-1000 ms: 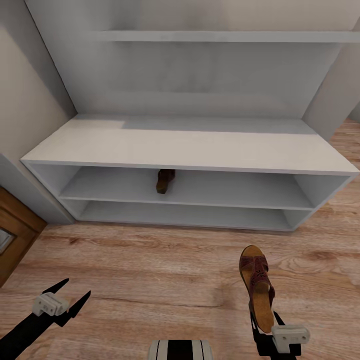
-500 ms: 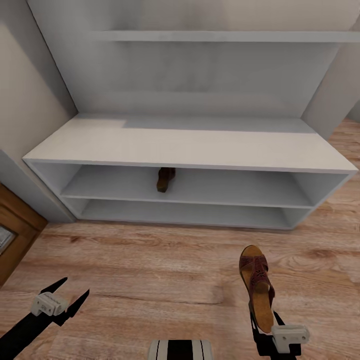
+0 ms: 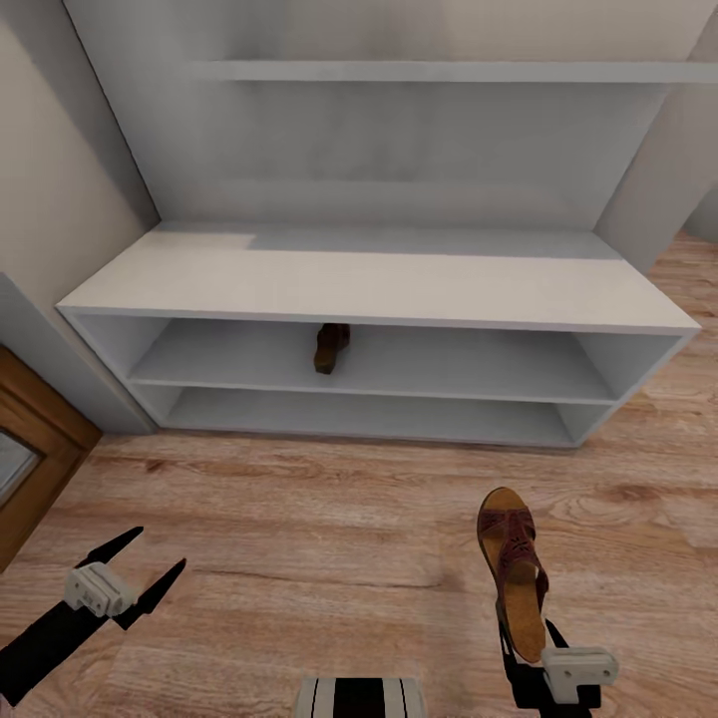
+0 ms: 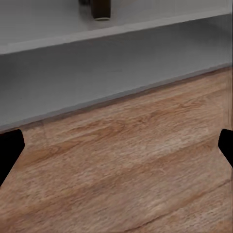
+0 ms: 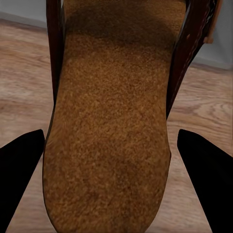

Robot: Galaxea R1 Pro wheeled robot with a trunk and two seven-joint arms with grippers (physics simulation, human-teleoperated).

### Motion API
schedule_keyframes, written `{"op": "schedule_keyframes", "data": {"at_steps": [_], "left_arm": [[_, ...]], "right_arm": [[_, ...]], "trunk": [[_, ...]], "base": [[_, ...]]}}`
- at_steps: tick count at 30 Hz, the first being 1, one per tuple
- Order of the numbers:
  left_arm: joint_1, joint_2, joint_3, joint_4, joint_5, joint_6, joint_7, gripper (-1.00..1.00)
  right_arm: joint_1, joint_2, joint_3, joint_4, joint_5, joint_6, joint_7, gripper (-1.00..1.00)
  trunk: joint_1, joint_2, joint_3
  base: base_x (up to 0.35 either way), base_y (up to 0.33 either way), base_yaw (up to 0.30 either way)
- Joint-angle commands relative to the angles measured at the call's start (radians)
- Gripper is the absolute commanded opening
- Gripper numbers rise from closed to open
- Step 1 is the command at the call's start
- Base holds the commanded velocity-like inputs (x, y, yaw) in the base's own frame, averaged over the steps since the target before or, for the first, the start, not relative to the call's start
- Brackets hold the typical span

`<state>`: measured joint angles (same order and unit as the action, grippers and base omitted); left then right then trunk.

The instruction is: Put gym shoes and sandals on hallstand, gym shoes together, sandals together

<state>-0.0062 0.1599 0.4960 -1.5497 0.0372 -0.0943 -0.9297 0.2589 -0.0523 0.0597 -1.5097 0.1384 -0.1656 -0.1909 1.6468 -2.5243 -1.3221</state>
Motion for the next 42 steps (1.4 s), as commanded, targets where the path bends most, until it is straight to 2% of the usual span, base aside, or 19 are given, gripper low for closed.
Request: {"op": "schedule_keyframes", "data": {"at_steps": [1, 6, 9, 10, 12, 23, 25, 26, 31, 39, 42], "left_arm": [[-0.004, 0.000, -0.001, -0.015, 0.005, 0.001, -0.009, 1.00], [-0.031, 0.001, -0.001, -0.040, 0.023, 0.003, -0.024, 1.00], [-0.053, 0.006, 0.005, -0.049, 0.062, 0.003, -0.044, 1.00], [-0.067, 0.009, 0.008, -0.052, 0.088, 0.003, -0.056, 1.00], [-0.079, 0.010, 0.011, -0.053, 0.105, 0.003, -0.063, 1.00], [-0.097, 0.016, 0.026, -0.054, 0.132, 0.002, -0.071, 1.00], [-0.098, 0.018, 0.049, -0.054, 0.134, 0.002, -0.072, 1.00], [-0.098, 0.018, 0.049, -0.054, 0.134, 0.002, -0.072, 1.00], [-0.099, 0.021, 0.126, -0.053, 0.137, 0.002, -0.075, 1.00], [-0.098, 0.017, 0.179, -0.050, 0.137, 0.002, -0.076, 1.00], [-0.098, 0.016, 0.184, -0.048, 0.132, 0.003, -0.075, 1.00]], "right_arm": [[0.000, 0.000, 0.000, 0.000, 0.000, 0.000, -0.004, -1.00], [0.001, 0.000, 0.002, -0.001, 0.001, 0.000, -0.015, -1.00], [0.001, 0.000, 0.003, 0.000, 0.001, 0.000, -0.021, -1.00], [0.001, 0.000, 0.004, 0.000, 0.002, 0.000, -0.023, -1.00], [0.001, 0.000, 0.004, 0.000, 0.002, 0.000, -0.024, -1.00], [0.000, 0.000, 0.004, 0.001, 0.002, 0.000, -0.026, -1.00], [0.000, 0.000, 0.004, 0.002, 0.002, 0.000, -0.027, -1.00], [0.000, 0.000, 0.004, 0.002, 0.002, 0.000, -0.027, -1.00], [0.000, 0.000, 0.004, 0.005, 0.003, 0.000, -0.027, -1.00], [0.000, 0.000, 0.004, 0.007, 0.002, 0.000, -0.027, -1.00], [0.000, 0.000, 0.004, 0.008, 0.002, 0.000, -0.027, -1.00]], "trunk": [[0.000, 0.000, 0.000], [0.000, 0.000, 0.000], [0.000, 0.000, 0.000], [0.000, 0.000, 0.000], [0.000, 0.000, 0.000], [0.000, 0.000, 0.000], [0.000, 0.000, 0.000], [0.000, 0.000, 0.000], [0.000, 0.000, 0.000], [0.000, 0.000, 0.000], [0.000, 0.000, 0.000]], "base": [[-0.013, 0.000, 0.000], [-0.007, 0.000, 0.000], [-0.004, 0.000, 0.000], [-0.002, 0.000, 0.000], [-0.001, 0.000, 0.000], [0.000, 0.000, 0.000], [0.000, 0.000, 0.000], [0.000, 0.000, 0.000], [0.000, 0.000, 0.000], [0.000, 0.000, 0.000], [0.000, 0.000, 0.000]]}}
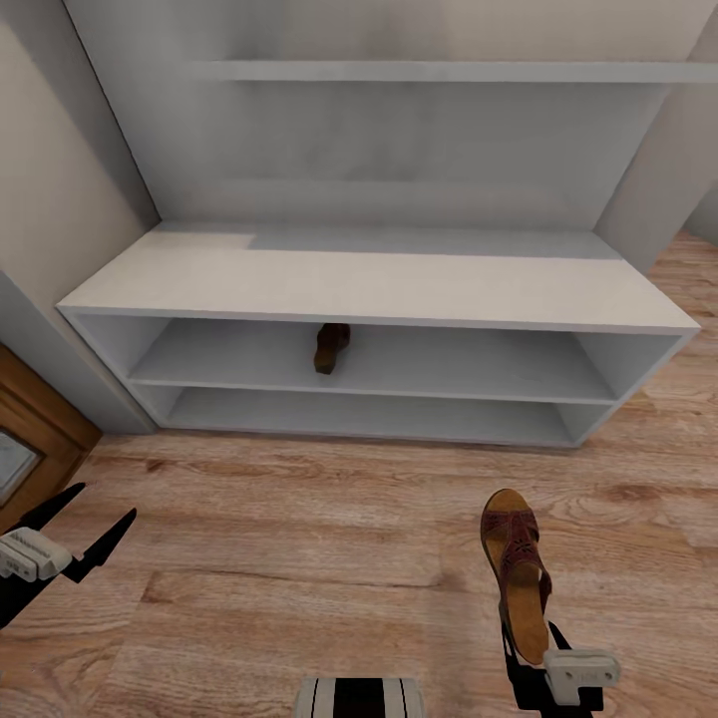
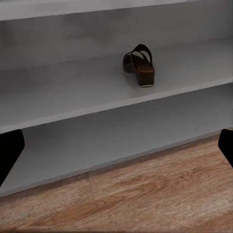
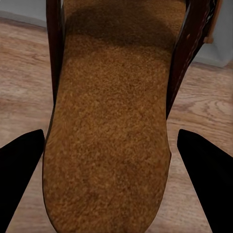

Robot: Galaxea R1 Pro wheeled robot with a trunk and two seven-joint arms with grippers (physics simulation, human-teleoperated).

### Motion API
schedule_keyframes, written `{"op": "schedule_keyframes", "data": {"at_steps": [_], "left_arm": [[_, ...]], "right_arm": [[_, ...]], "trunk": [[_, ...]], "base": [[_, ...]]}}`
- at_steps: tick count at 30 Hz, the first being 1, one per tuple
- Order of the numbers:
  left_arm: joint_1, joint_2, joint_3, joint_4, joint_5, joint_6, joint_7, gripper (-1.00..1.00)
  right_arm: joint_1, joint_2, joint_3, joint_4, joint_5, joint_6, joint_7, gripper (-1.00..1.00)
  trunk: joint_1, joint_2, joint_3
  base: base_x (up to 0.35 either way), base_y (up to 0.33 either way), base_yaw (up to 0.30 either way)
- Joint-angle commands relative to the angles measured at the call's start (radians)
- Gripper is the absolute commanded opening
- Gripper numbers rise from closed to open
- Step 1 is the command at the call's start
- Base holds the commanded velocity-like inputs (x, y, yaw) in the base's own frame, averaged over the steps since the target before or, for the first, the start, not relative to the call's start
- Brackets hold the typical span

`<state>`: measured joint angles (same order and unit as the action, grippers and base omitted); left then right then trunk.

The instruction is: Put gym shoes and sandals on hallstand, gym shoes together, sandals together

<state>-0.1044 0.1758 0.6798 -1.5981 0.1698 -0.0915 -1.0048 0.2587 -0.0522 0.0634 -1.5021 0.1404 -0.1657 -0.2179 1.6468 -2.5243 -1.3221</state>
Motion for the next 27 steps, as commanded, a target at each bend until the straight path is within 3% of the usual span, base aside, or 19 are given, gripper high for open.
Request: {"op": "schedule_keyframes", "data": {"at_steps": [1, 27], "left_arm": [[0.000, 0.000, 0.000, 0.000, 0.000, 0.000, 0.000, 1.00], [0.000, -0.002, 0.011, 0.002, -0.009, 0.001, 0.006, 1.00]], "right_arm": [[0.000, 0.000, 0.000, 0.000, 0.000, 0.000, 0.000, -1.00], [0.000, 0.000, 0.000, 0.000, -0.001, -0.001, -0.001, -1.00]], "trunk": [[0.000, 0.000, 0.000], [0.000, 0.000, 0.000]], "base": [[0.000, 0.000, 0.000], [0.000, 0.000, 0.000]]}}
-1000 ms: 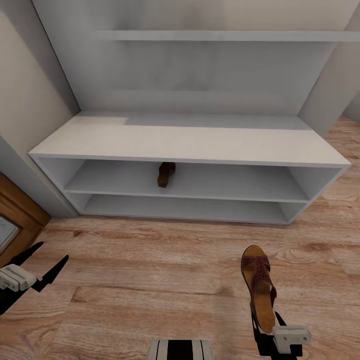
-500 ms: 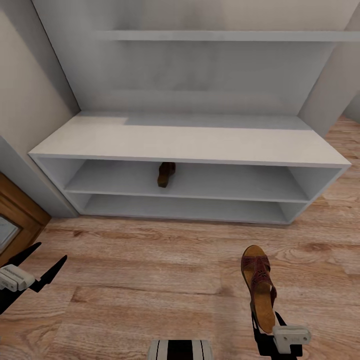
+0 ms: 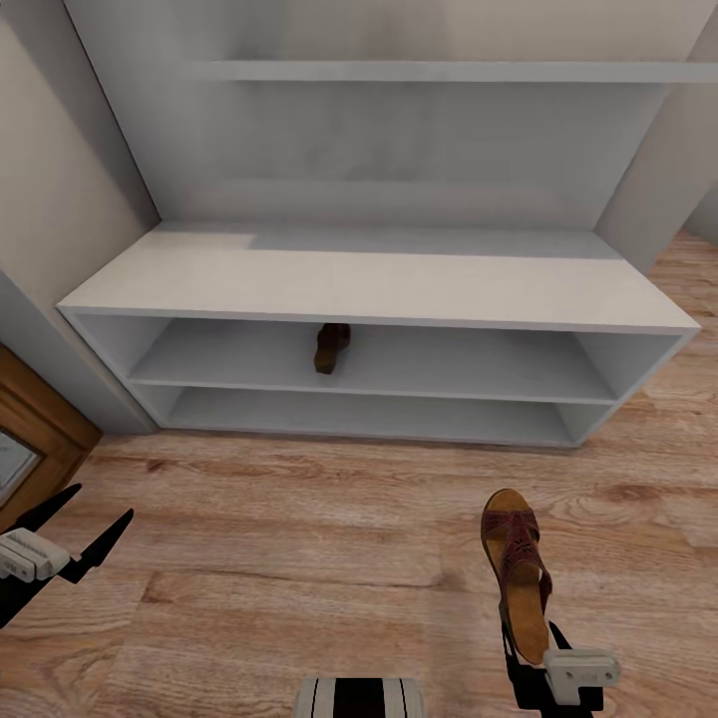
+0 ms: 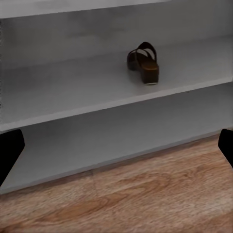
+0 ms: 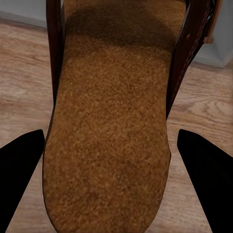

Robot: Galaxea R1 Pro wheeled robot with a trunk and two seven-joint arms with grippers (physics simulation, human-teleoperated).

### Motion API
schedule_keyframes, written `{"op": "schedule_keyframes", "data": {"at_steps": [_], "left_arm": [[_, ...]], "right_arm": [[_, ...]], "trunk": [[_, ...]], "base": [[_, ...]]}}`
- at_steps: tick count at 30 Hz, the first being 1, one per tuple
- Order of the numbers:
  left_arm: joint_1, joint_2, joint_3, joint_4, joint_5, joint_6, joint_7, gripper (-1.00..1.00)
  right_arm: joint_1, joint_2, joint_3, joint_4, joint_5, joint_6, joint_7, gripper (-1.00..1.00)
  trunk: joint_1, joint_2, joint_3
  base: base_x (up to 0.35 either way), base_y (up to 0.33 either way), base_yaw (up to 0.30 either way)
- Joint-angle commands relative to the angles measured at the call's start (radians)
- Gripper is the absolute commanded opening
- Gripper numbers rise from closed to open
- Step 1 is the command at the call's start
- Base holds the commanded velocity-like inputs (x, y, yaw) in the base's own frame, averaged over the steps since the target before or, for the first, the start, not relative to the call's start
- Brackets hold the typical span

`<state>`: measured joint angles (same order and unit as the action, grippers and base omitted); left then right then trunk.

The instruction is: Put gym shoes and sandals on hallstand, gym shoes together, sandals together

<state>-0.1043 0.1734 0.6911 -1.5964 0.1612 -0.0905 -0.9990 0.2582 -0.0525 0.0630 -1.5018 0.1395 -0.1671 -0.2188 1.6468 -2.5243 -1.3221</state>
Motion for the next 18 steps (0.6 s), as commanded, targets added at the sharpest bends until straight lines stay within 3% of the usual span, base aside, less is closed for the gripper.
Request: {"op": "schedule_keyframes", "data": {"at_steps": [1, 18], "left_arm": [[0.000, 0.000, 0.000, 0.000, 0.000, 0.000, 0.001, 1.00], [0.001, -0.001, 0.000, 0.002, 0.000, -0.001, 0.001, 1.00]], "right_arm": [[0.000, 0.000, 0.000, 0.000, 0.000, 0.000, 0.000, -1.00], [0.000, 0.000, 0.000, 0.001, 0.000, 0.000, 0.000, -1.00]], "trunk": [[0.000, 0.000, 0.000], [0.000, 0.000, 0.000]], "base": [[-0.005, 0.039, 0.000], [-0.030, 0.121, 0.000]]}}
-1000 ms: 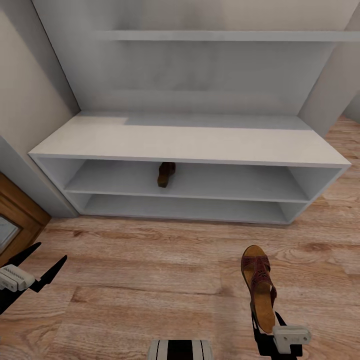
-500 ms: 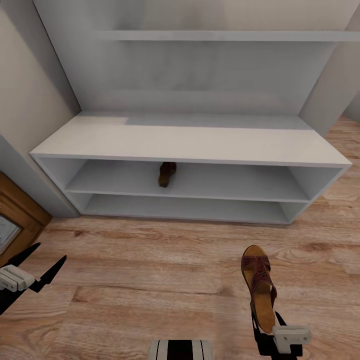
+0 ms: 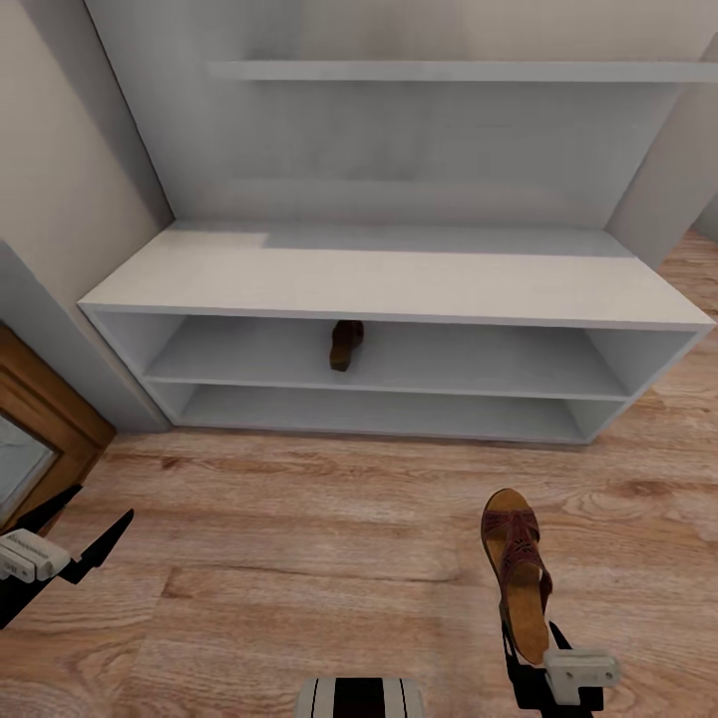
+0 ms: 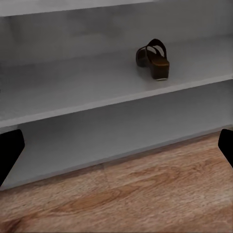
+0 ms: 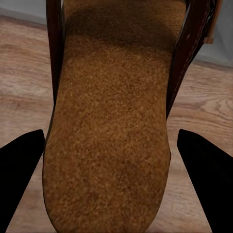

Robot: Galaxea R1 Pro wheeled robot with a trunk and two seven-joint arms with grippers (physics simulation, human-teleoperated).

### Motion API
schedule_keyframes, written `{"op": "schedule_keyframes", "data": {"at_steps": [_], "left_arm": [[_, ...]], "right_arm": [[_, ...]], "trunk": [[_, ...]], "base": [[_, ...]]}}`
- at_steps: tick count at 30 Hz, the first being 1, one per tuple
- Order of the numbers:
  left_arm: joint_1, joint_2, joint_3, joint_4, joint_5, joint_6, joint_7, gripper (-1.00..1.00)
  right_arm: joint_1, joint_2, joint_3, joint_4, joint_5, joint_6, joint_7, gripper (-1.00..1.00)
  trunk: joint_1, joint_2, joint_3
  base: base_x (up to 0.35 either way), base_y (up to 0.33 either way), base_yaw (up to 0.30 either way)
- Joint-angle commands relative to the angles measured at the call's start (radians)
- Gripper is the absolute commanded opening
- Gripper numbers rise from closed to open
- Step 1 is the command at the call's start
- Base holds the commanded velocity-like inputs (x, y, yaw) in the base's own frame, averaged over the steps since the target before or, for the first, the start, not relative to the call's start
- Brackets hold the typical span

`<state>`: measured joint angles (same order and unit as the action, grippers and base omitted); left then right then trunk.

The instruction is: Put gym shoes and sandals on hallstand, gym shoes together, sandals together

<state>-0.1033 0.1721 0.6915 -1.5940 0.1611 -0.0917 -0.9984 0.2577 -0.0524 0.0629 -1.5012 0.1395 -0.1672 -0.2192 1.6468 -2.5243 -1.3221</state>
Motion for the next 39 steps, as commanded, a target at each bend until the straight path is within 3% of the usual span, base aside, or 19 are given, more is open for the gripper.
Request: {"op": "schedule_keyframes", "data": {"at_steps": [1, 39], "left_arm": [[0.000, 0.000, -0.001, 0.000, 0.000, 0.000, 0.000, 1.00], [0.001, -0.002, -0.002, 0.006, 0.001, 0.000, 0.000, 1.00]], "right_arm": [[0.000, 0.000, 0.000, 0.000, 0.000, 0.000, 0.000, -1.00], [-0.002, 0.000, 0.000, 0.004, -0.001, 0.000, 0.000, -1.00]], "trunk": [[0.000, 0.000, 0.000], [0.000, 0.000, 0.000]], "base": [[-0.008, 0.033, 0.000], [-0.018, 0.120, 0.000]]}}
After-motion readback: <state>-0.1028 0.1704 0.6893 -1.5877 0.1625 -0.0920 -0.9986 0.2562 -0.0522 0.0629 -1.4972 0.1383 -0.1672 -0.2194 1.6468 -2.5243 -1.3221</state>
